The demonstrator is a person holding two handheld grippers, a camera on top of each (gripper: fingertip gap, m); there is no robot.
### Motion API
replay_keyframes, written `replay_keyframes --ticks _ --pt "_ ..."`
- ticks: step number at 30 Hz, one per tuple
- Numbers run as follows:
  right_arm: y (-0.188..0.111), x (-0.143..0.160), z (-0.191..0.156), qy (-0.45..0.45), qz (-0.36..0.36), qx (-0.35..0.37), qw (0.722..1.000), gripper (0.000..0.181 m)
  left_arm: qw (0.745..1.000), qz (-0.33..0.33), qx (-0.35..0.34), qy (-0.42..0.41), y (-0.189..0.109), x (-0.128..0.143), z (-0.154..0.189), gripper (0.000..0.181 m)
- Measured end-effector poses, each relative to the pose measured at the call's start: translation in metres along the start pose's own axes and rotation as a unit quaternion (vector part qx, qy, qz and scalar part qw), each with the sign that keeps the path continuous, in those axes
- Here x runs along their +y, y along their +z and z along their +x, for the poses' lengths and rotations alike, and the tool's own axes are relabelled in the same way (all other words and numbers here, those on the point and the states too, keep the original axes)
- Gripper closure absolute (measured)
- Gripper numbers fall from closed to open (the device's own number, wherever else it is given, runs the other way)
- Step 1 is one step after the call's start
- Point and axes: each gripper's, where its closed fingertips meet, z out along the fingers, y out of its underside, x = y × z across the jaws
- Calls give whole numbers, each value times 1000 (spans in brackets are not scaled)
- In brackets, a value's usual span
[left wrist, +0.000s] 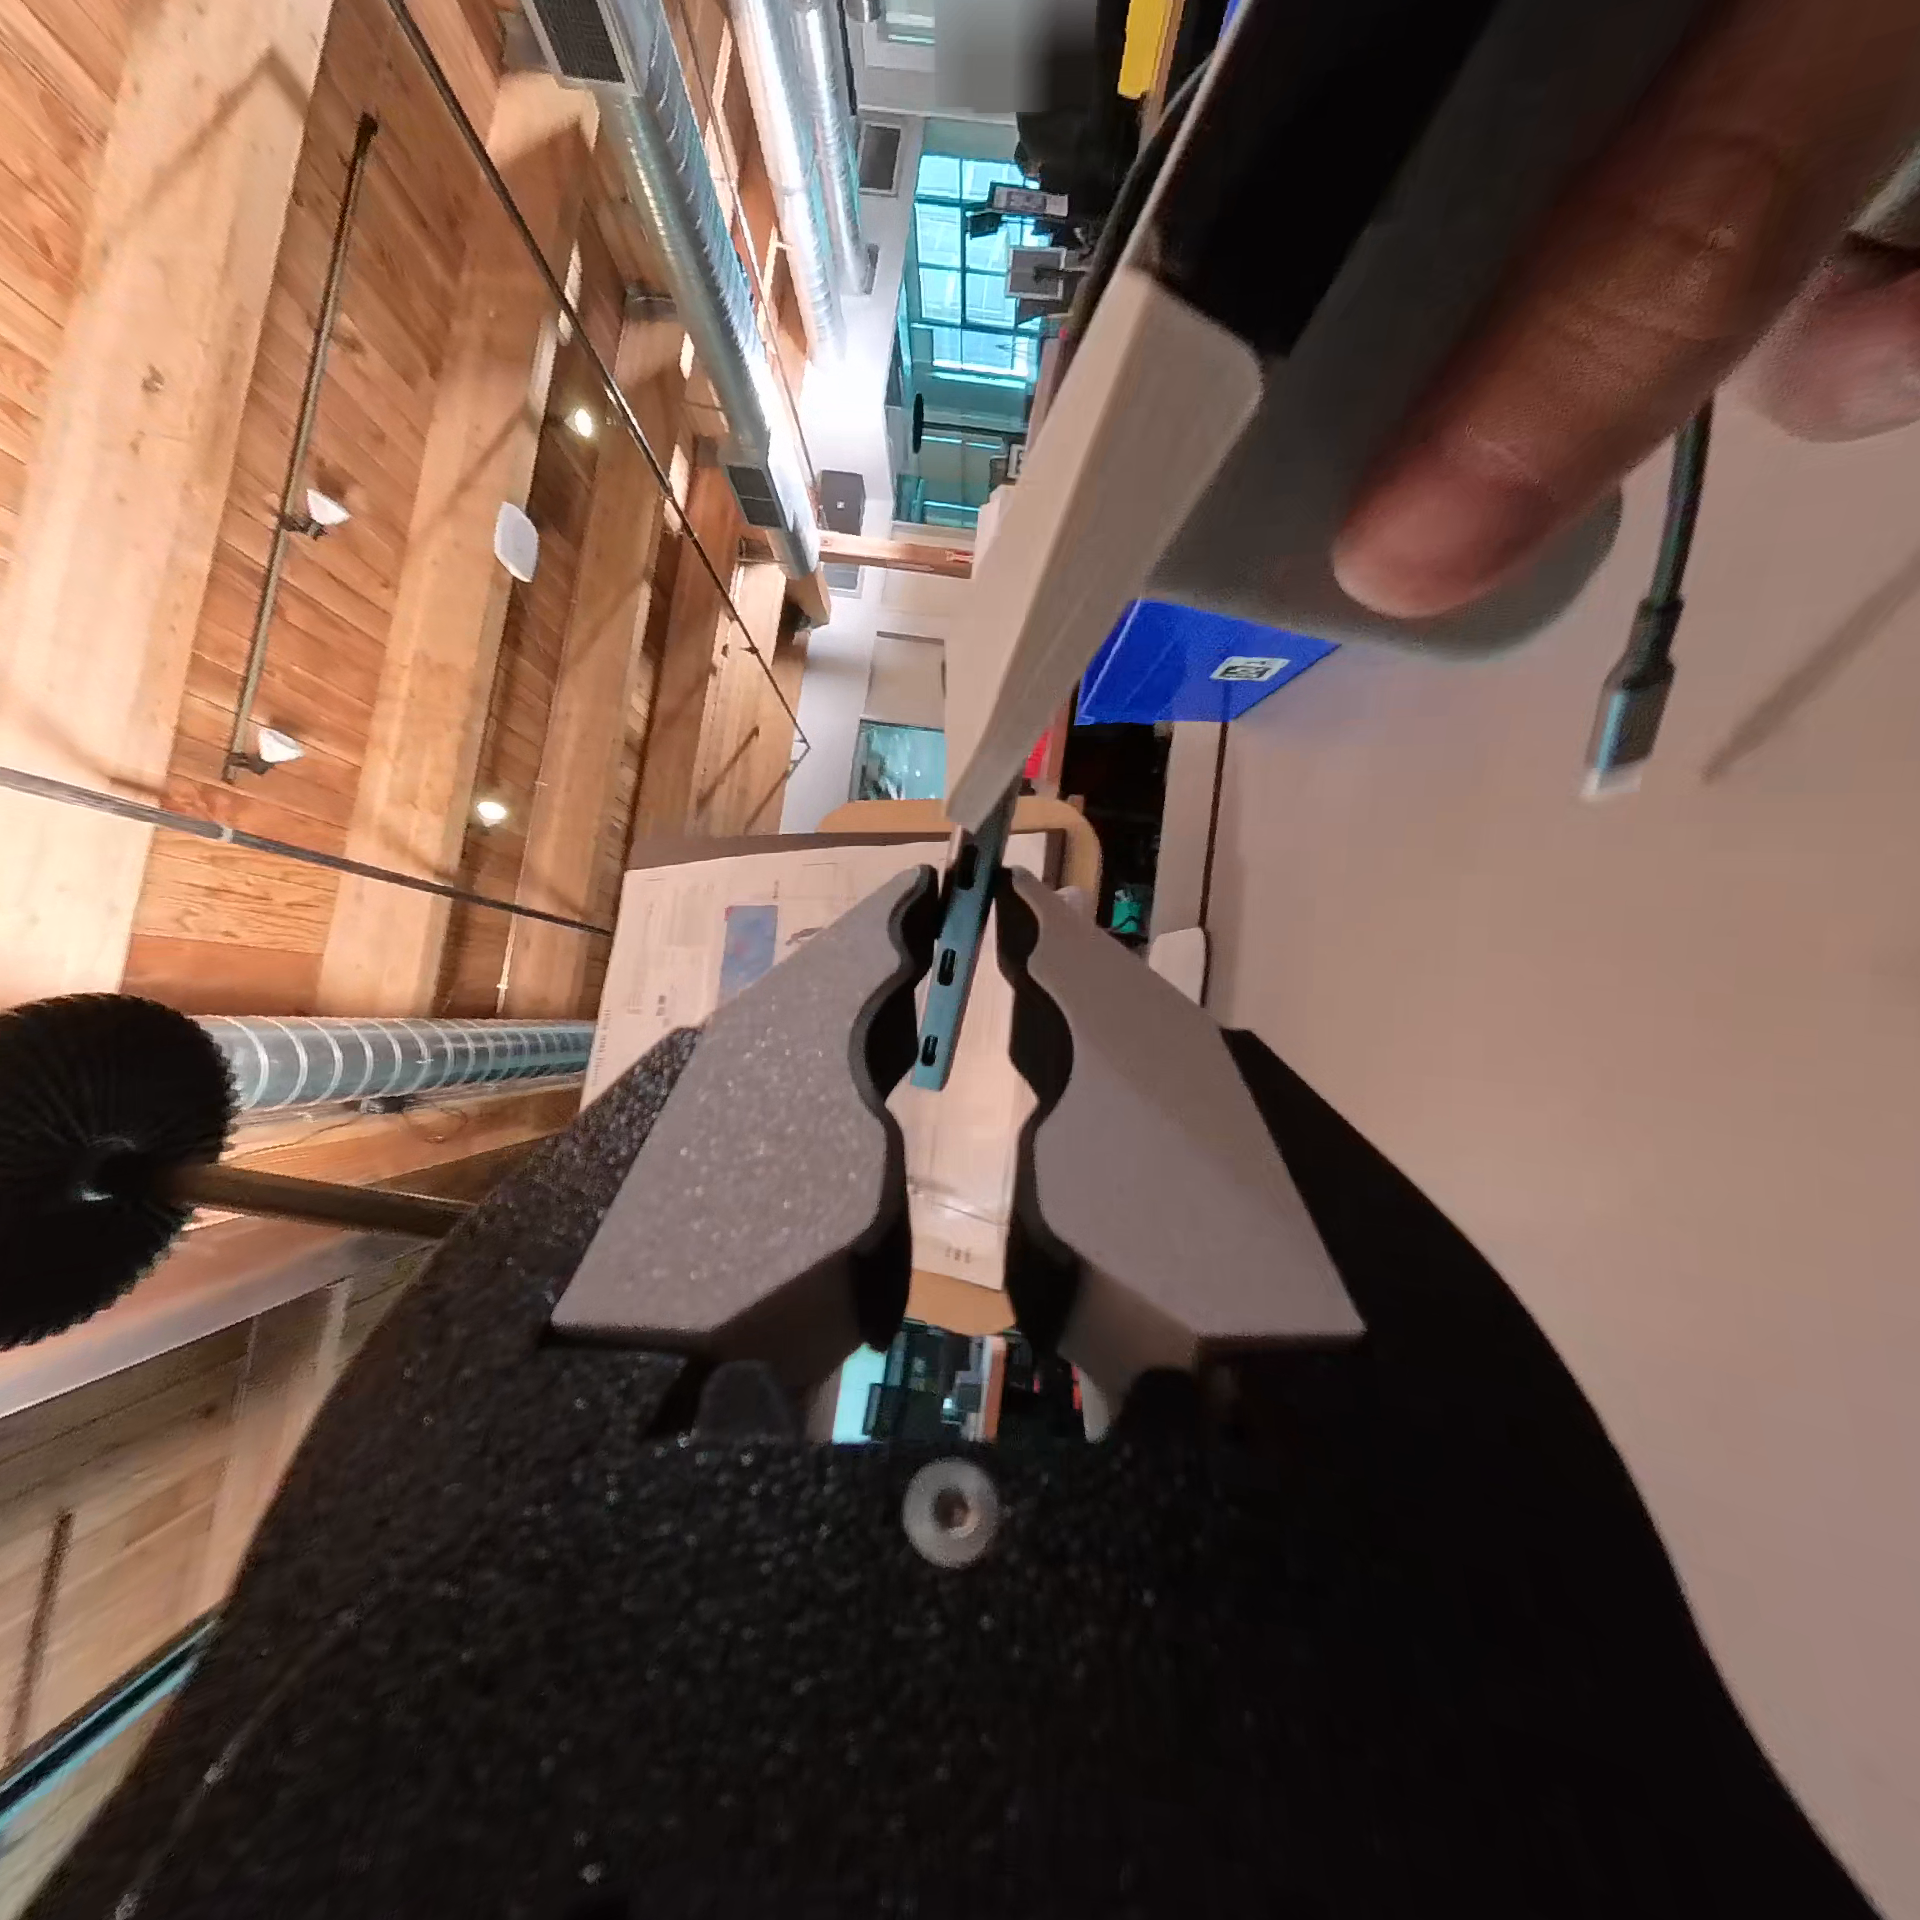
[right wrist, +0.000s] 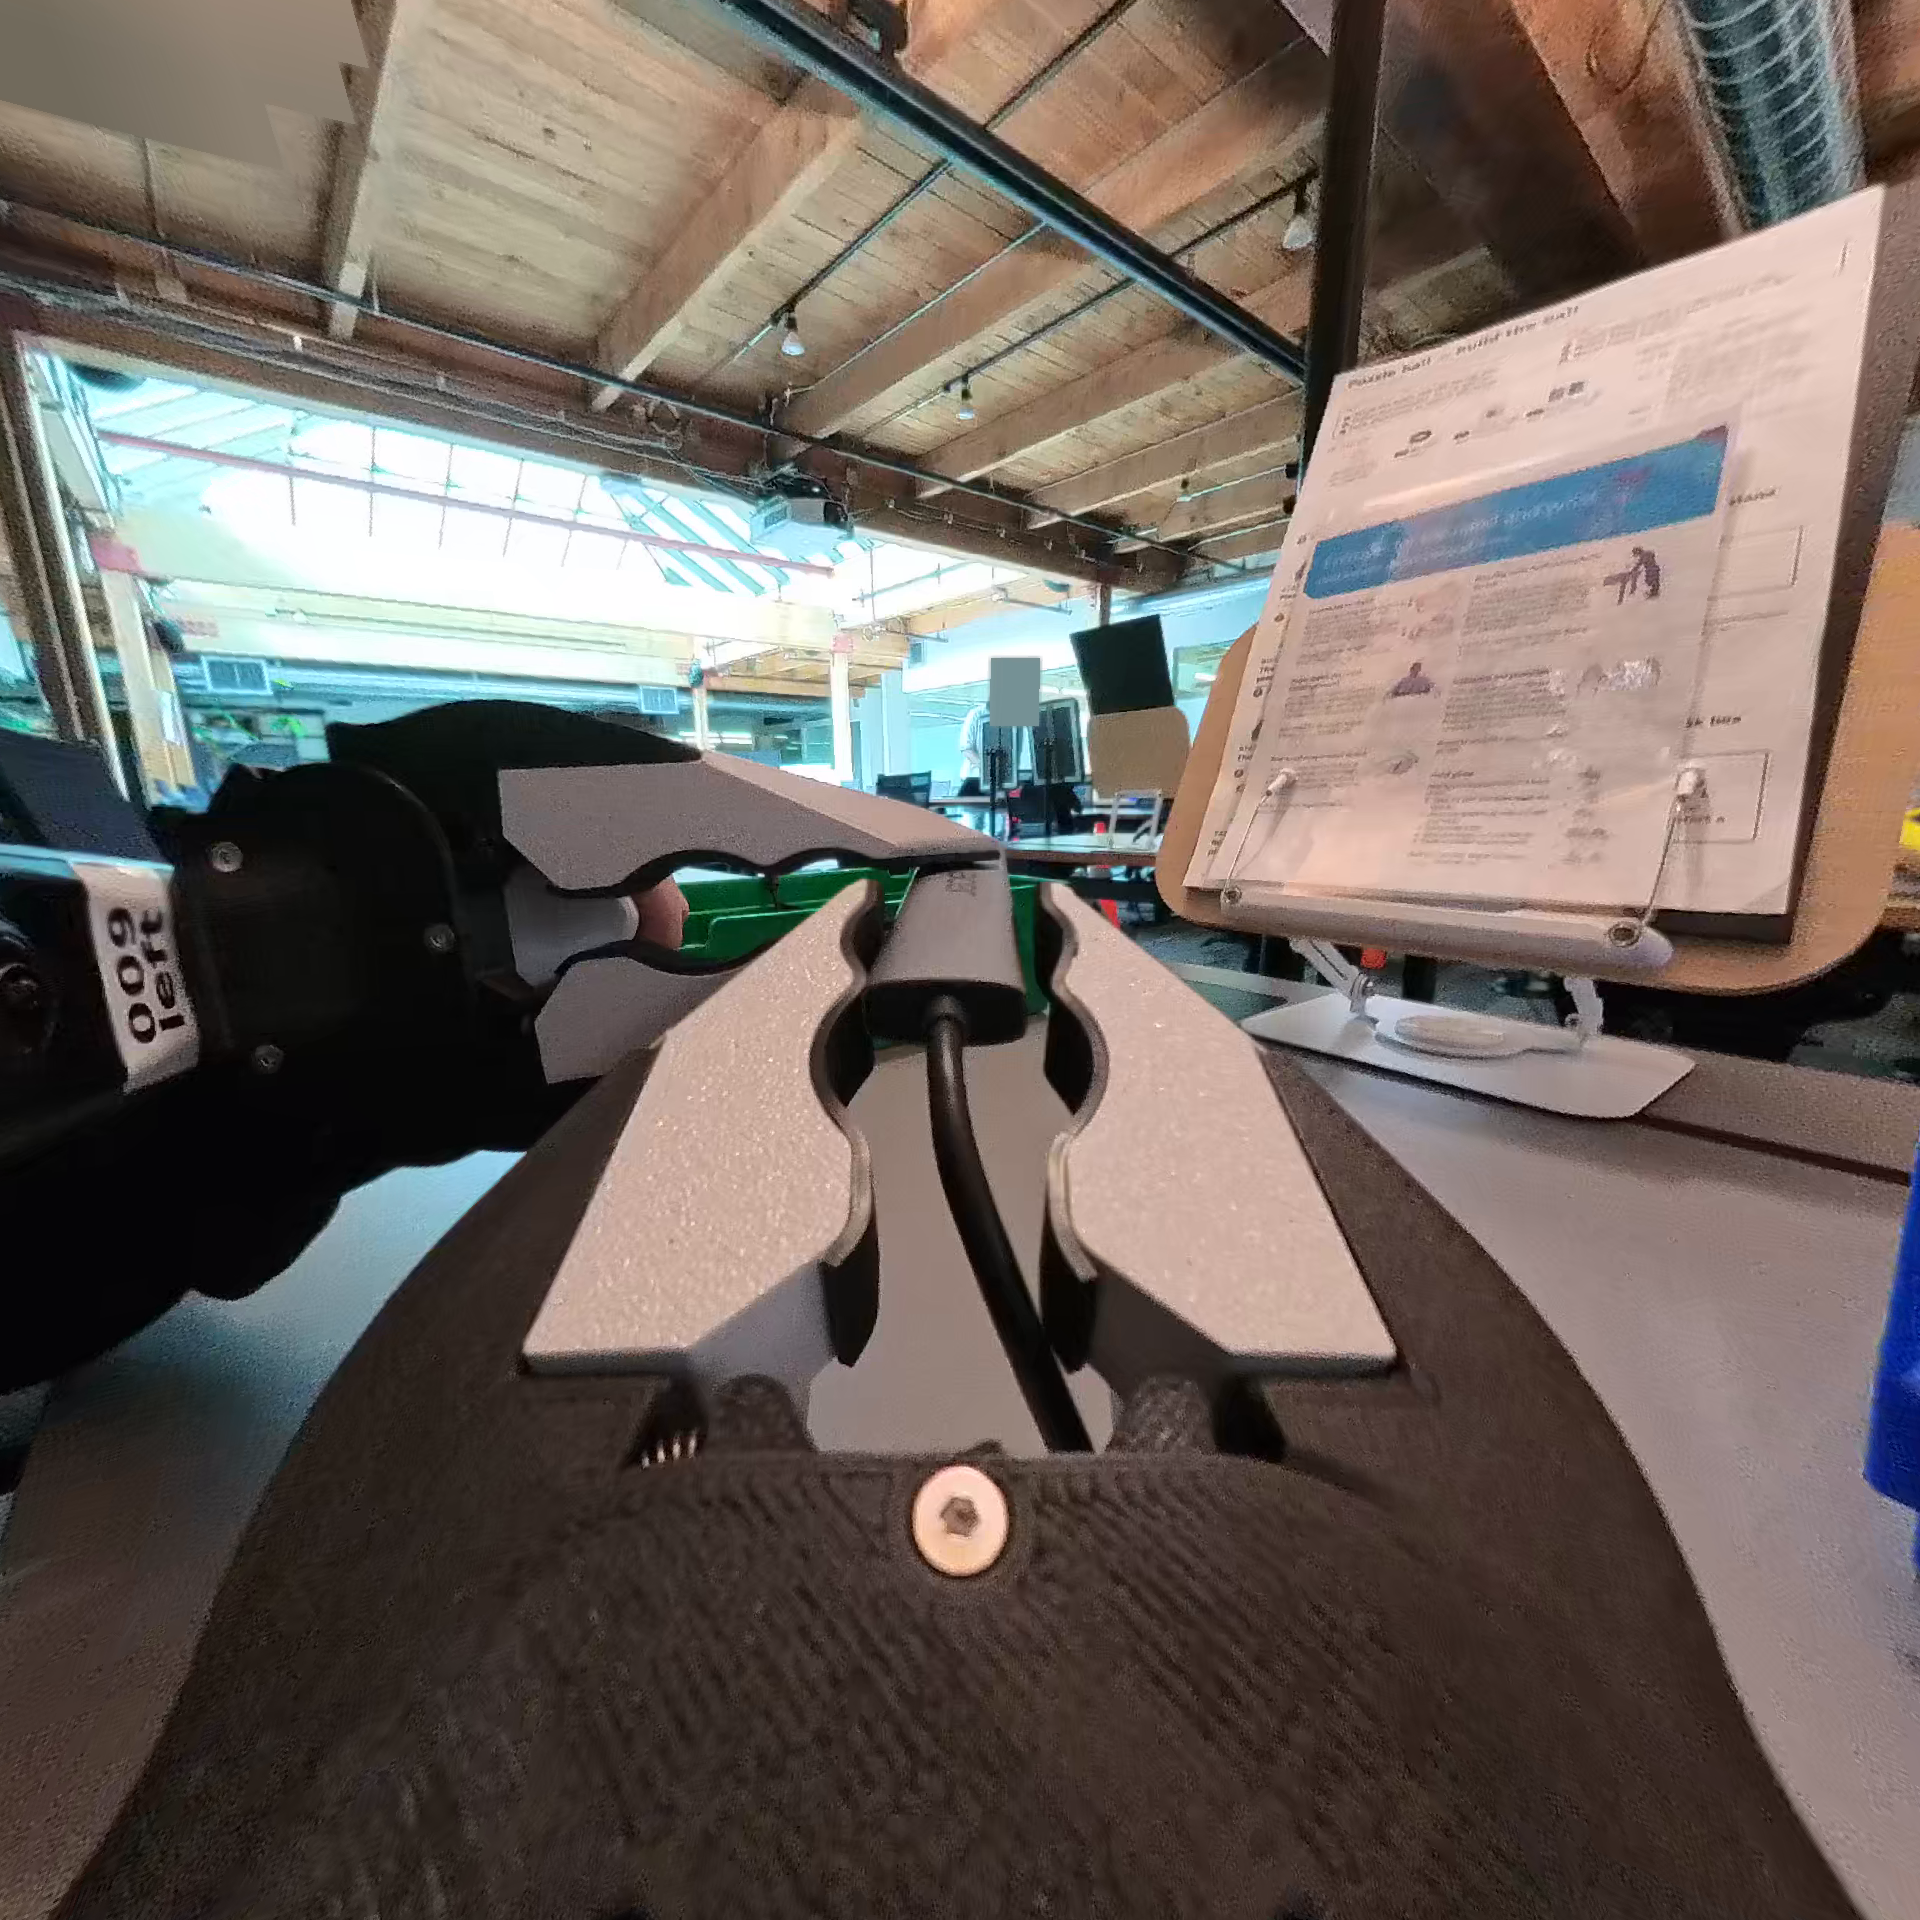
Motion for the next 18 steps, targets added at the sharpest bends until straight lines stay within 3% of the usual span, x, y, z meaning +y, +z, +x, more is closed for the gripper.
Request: replay_keyframes --ticks 3,7,11,16,18 --pt "0 6 3 10 -16 5 1000 148 1000 -1 -2 6 1 1 2 173" --pt "2 13 0 -13 -41 1 999 159 1000 2 -2 12 0 -2 4 173" --pt "1 11 2 -30 -35 15 999 159 1000 12 -1 17 2 -4 4 174" --pt "1 11 5 5 -31 13 999 146 999 19 2 45 1 -2 9 174" --pt "1 14 1 0 -39 1 999 153 998 21 3 51 2 0 10 174"
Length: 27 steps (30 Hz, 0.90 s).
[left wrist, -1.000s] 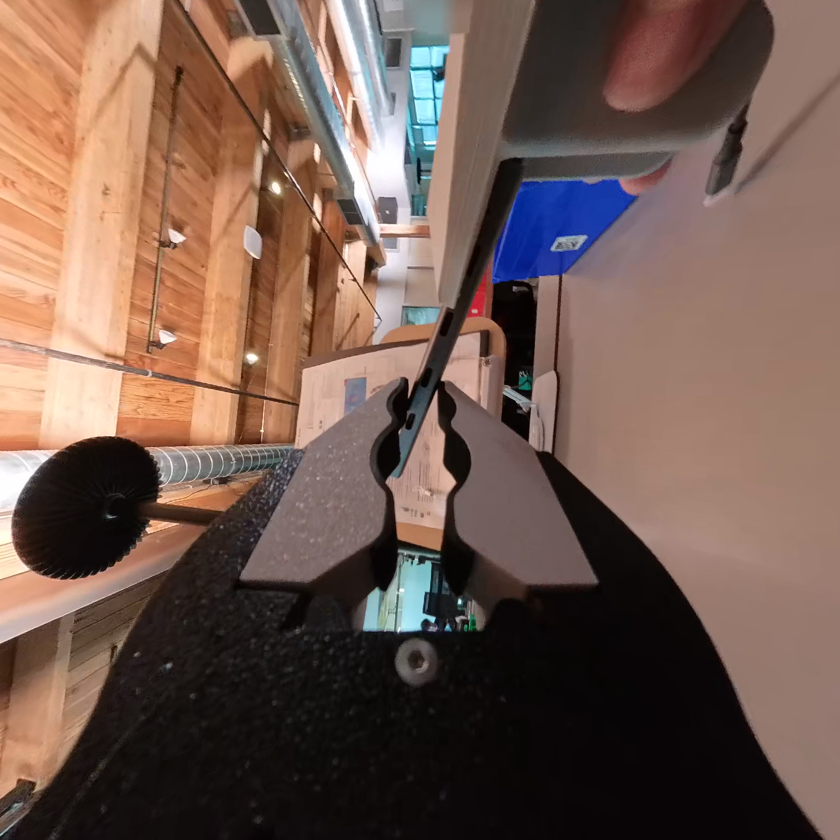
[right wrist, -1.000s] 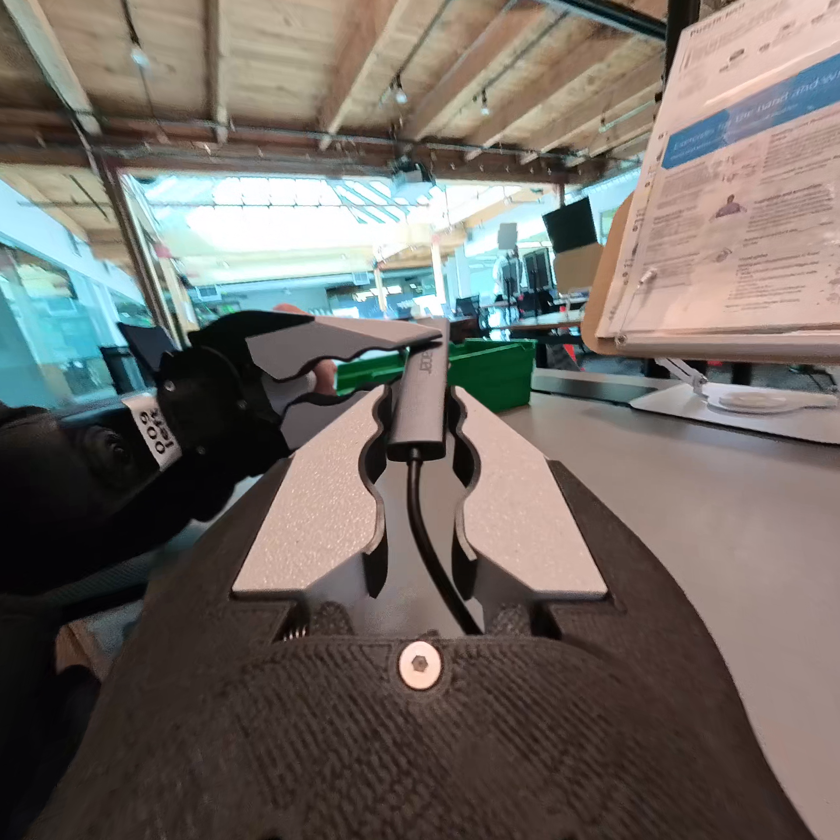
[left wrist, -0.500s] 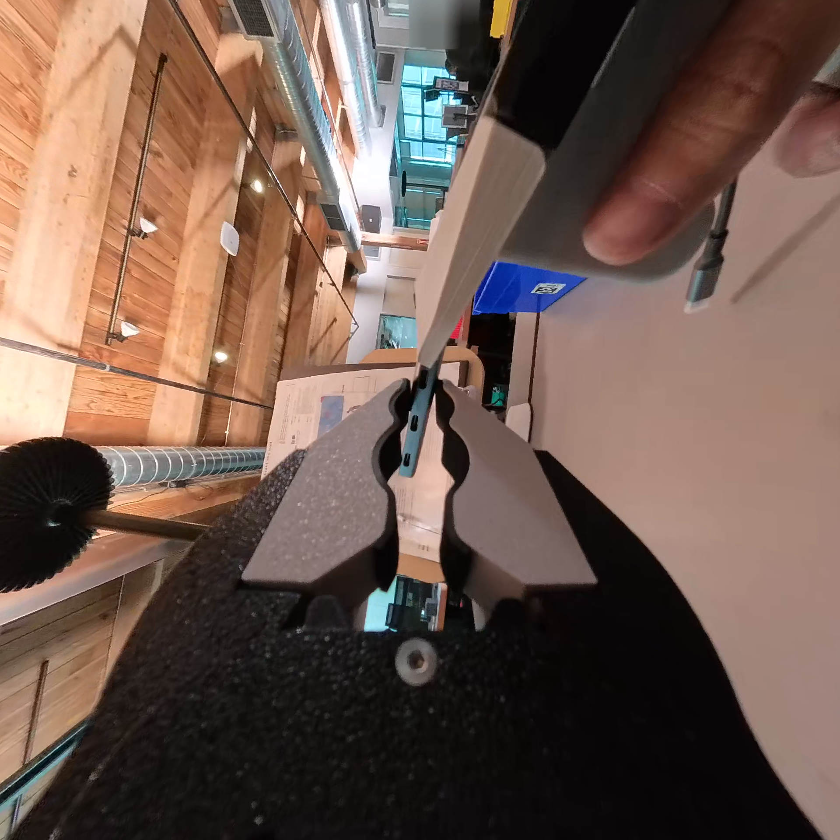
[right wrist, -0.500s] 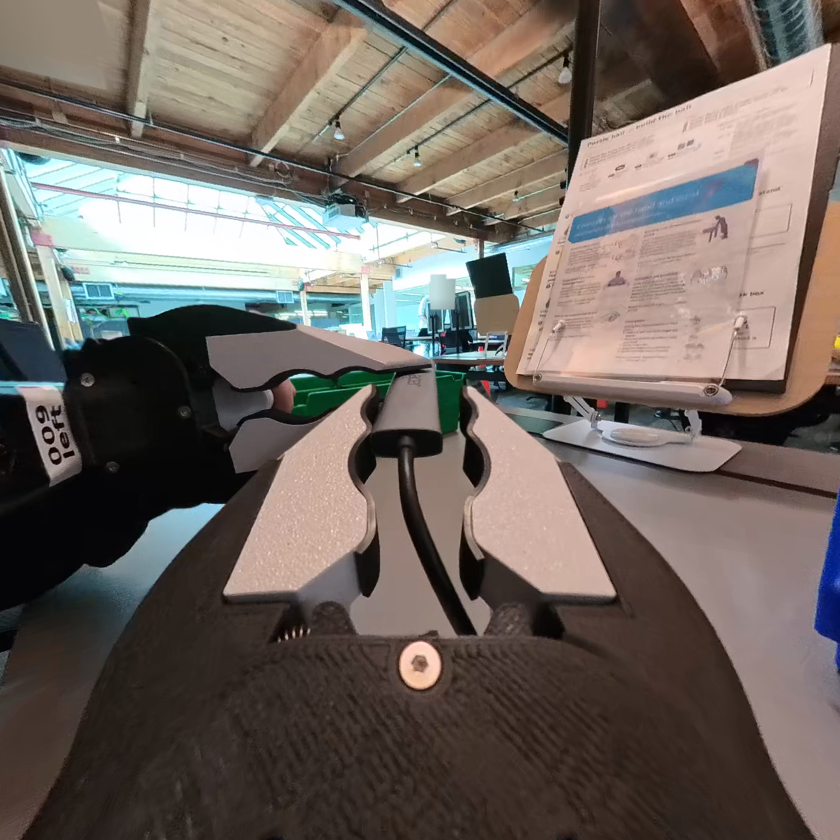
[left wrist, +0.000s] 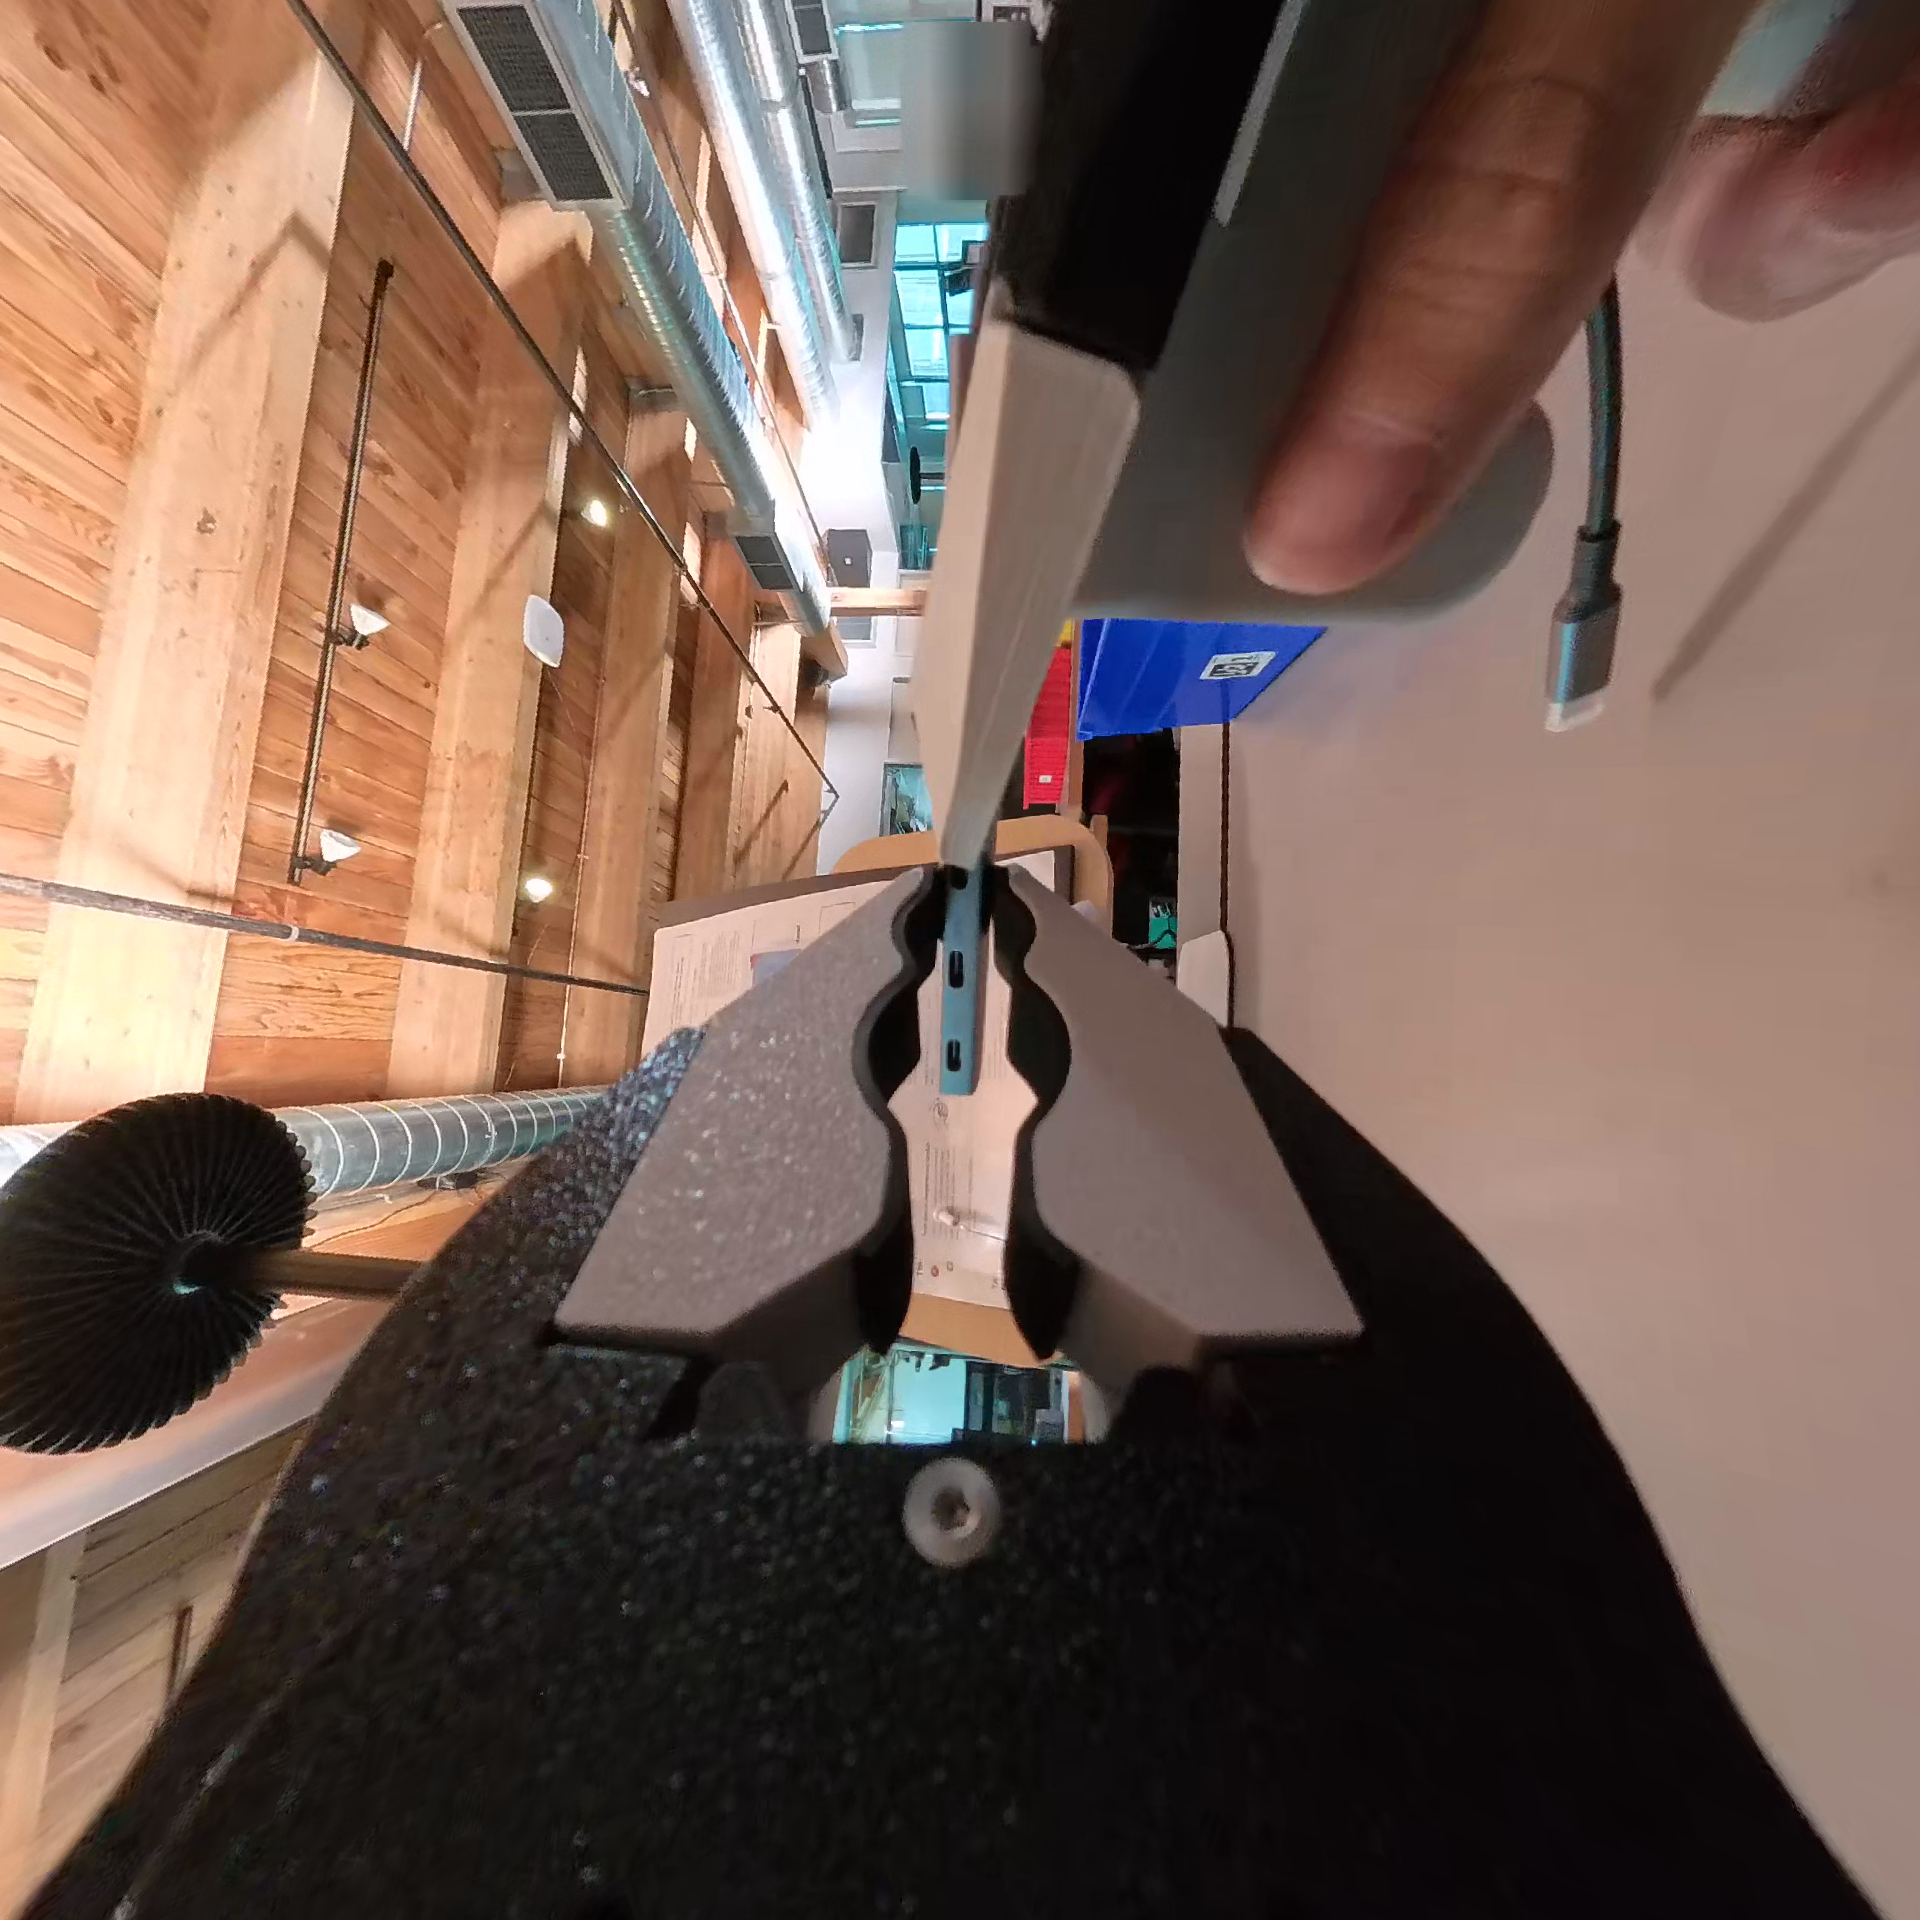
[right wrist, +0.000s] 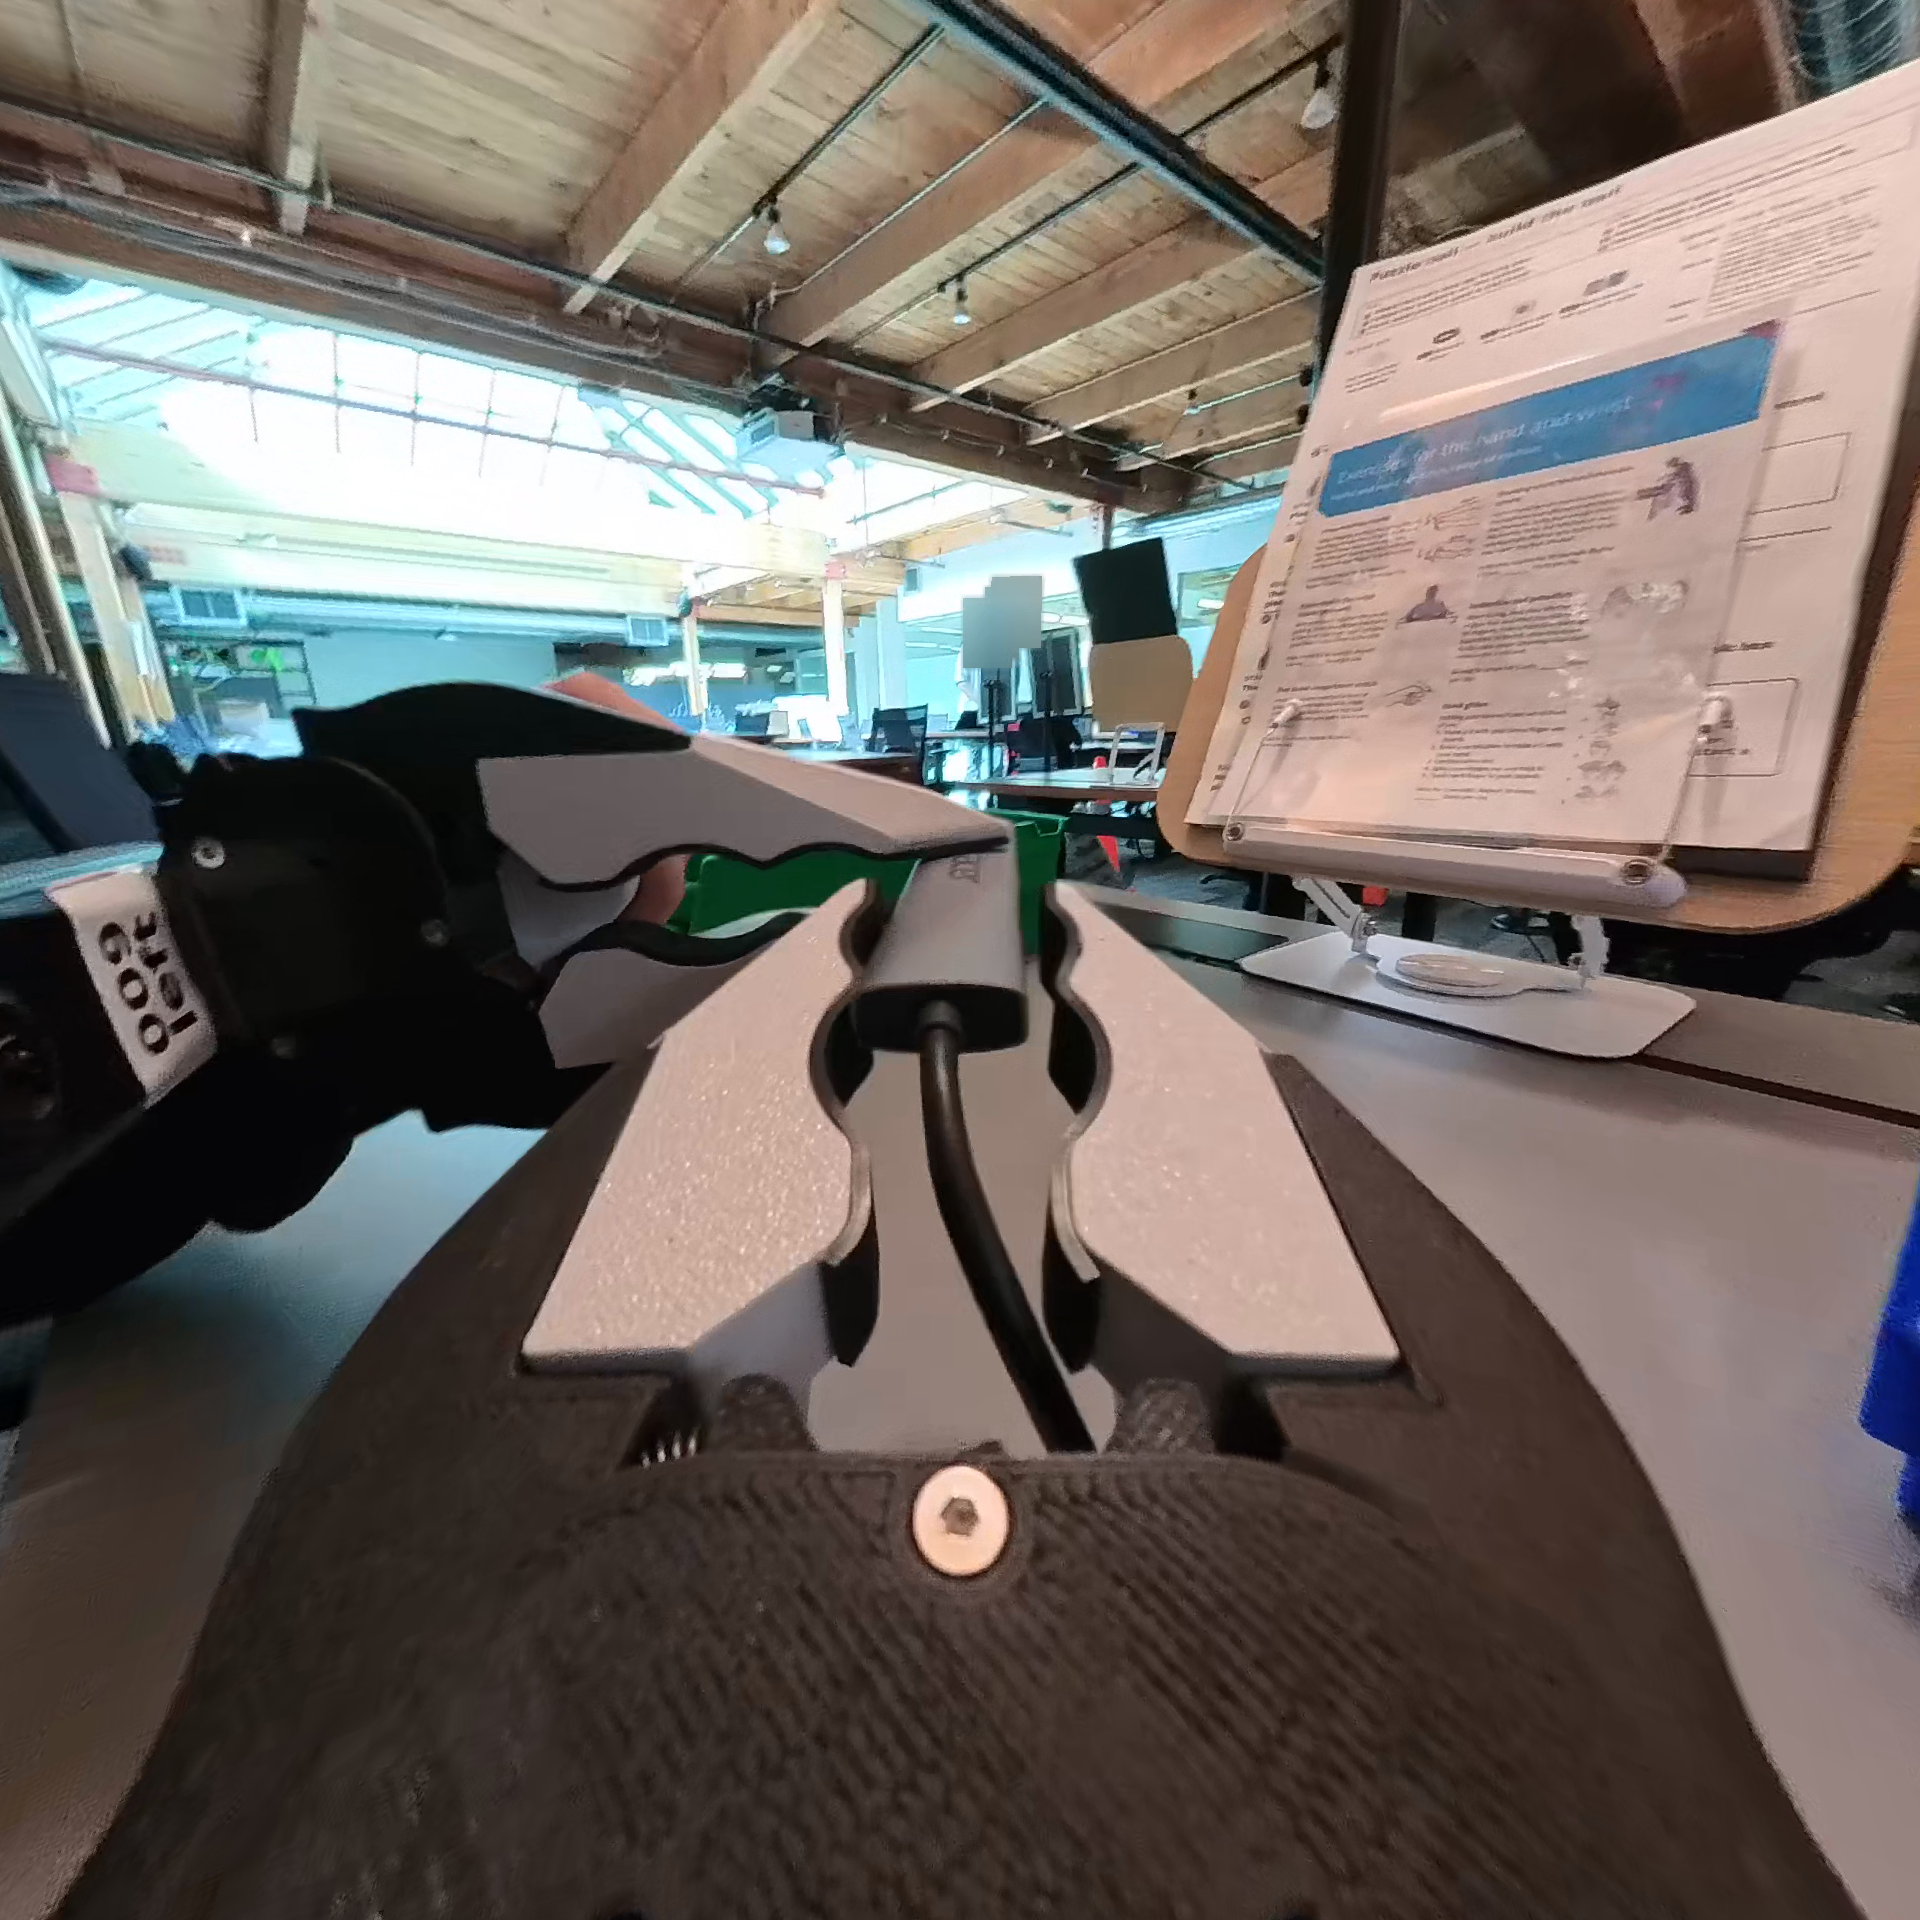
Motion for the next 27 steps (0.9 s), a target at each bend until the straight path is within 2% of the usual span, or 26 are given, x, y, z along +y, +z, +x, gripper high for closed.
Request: replay_keyframes --ticks 5,8,12,18,21,27 --pt "-1 -2 2 -16 5 13 1000 155 1000 12 3 26 2 4 1 174" --pt "0 1 4 8 -1 11 1000 146 999 12 -2 46 3 7 0 174" --pt "1 4 6 -14 -13 25 1000 138 994 -1 -15 111 6 17 -4 174" --pt "2 8 12 -21 -23 47 998 144 993 -5 -26 117 4 11 -5 174" --pt "2 8 8 -27 -22 33 999 159 995 -9 -27 99 6 8 -4 173" --pt "1 6 7 -54 -35 38 997 159 995 -12 -20 96 6 8 -5 174"
